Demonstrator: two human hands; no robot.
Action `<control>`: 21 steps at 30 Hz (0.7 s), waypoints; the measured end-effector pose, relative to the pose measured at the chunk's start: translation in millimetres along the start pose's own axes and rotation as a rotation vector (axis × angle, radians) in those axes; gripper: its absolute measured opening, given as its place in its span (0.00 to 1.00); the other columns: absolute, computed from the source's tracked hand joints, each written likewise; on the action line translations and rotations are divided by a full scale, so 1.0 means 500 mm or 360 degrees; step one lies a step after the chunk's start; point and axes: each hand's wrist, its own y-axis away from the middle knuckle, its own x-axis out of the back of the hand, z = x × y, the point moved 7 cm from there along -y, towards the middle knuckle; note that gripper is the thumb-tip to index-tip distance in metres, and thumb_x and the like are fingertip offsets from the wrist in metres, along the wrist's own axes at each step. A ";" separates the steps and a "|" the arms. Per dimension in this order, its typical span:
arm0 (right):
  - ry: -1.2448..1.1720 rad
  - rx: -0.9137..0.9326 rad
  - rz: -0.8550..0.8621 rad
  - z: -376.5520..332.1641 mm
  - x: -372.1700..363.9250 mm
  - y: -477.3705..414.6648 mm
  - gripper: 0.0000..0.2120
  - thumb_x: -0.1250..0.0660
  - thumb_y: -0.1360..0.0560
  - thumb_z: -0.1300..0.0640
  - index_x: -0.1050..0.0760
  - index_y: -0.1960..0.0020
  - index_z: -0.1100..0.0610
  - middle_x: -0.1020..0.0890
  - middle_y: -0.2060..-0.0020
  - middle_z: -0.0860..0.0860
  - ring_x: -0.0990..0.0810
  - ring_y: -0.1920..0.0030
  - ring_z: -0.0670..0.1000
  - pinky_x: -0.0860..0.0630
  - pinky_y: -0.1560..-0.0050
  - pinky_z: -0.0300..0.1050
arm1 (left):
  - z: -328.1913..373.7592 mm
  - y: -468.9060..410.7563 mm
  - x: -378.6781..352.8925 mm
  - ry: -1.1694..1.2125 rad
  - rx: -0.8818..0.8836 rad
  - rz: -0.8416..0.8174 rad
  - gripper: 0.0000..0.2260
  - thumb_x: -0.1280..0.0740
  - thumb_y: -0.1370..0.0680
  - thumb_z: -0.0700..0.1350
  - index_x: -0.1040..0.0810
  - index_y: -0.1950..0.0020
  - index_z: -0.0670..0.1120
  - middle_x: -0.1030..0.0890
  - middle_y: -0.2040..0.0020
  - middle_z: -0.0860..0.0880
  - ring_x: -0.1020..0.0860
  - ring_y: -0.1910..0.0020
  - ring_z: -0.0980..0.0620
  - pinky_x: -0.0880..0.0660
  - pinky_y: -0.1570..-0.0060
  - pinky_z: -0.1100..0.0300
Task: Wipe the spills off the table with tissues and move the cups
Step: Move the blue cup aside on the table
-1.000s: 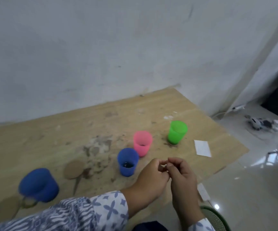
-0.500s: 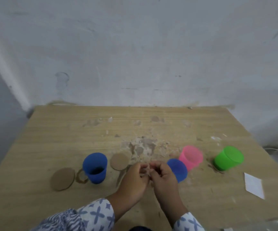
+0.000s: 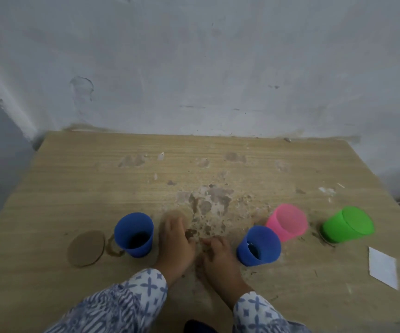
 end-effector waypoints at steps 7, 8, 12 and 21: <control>0.0139 0.0035 -0.0036 0.020 -0.005 -0.016 0.16 0.42 0.23 0.60 0.29 0.37 0.57 0.29 0.40 0.54 0.29 0.41 0.51 0.35 0.41 0.37 | -0.025 -0.059 -0.017 -0.0307 0.0187 -0.0034 0.31 0.38 0.21 0.48 0.53 0.24 0.47 0.54 0.23 0.42 0.54 0.24 0.41 0.50 0.27 0.47; 0.0151 0.0034 -0.0031 0.023 -0.006 -0.018 0.16 0.42 0.23 0.60 0.29 0.36 0.57 0.29 0.40 0.54 0.29 0.41 0.51 0.36 0.40 0.37 | -0.025 -0.060 -0.017 -0.0340 0.0171 0.0005 0.30 0.38 0.22 0.47 0.50 0.25 0.47 0.50 0.24 0.42 0.51 0.24 0.41 0.48 0.27 0.49; 0.0268 0.0046 -0.0091 0.031 -0.009 -0.021 0.17 0.44 0.22 0.59 0.33 0.33 0.59 0.32 0.35 0.55 0.32 0.37 0.53 0.38 0.36 0.39 | -0.001 -0.058 -0.005 -0.0482 -0.0046 0.0221 0.21 0.39 0.22 0.46 0.39 0.30 0.46 0.36 0.32 0.46 0.36 0.34 0.46 0.39 0.35 0.55; 0.0428 0.0099 -0.0110 0.041 -0.023 -0.012 0.20 0.40 0.24 0.58 0.34 0.32 0.58 0.32 0.35 0.55 0.30 0.37 0.53 0.33 0.35 0.43 | 0.026 -0.038 -0.029 -0.0479 -0.0311 0.0024 0.33 0.35 0.24 0.53 0.48 0.24 0.48 0.38 0.29 0.48 0.38 0.31 0.47 0.39 0.34 0.56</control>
